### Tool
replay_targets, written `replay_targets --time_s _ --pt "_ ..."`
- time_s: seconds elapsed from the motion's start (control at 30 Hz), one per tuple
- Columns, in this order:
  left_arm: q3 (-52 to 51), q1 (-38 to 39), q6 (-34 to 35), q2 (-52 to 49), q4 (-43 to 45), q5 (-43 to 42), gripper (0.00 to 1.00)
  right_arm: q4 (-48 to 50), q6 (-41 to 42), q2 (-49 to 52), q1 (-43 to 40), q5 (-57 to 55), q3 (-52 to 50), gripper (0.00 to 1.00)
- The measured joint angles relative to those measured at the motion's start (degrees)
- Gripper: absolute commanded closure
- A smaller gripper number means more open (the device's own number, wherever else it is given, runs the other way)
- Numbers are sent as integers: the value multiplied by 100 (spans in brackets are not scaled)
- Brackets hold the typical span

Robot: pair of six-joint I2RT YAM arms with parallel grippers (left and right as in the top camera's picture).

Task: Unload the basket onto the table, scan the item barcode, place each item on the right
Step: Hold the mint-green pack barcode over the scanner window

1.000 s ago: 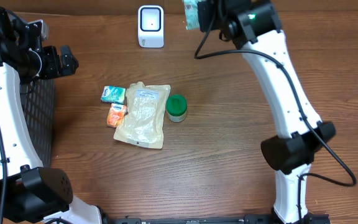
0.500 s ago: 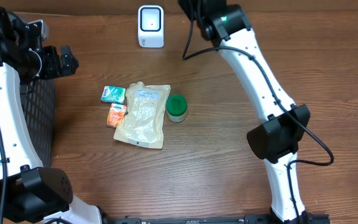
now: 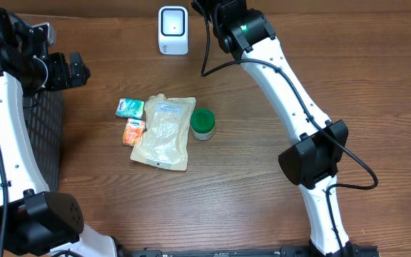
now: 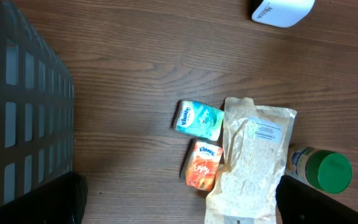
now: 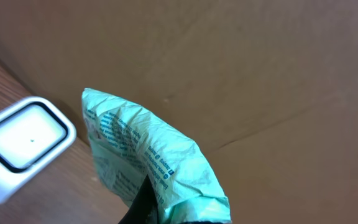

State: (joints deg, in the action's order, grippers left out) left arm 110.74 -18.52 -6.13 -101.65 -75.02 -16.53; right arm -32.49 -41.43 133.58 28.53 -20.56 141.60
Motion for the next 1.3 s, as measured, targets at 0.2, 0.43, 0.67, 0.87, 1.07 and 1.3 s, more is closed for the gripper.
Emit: replay_targets --time_s 0.2,0.43,0.67,0.87,1.07,1.3 --pt "0 0 0 0 0 0 0 811 -1458 144 31 -466 -94 96" --pt "0 0 2 0 0 0 1 1617 -2734 737 166 -490 -109 96" --pt "0 0 0 0 0 0 1 1939 -3193 1003 323 -142 -153 96" --pt "0 0 2 0 0 0 0 1963 -3423 1064 391 -66 -153 96" --pt "0 0 0 0 0 0 1 2035 -3506 1147 387 -66 -153 96" --pt "0 0 2 0 0 0 0 2024 -3515 1147 387 -66 -153 96"
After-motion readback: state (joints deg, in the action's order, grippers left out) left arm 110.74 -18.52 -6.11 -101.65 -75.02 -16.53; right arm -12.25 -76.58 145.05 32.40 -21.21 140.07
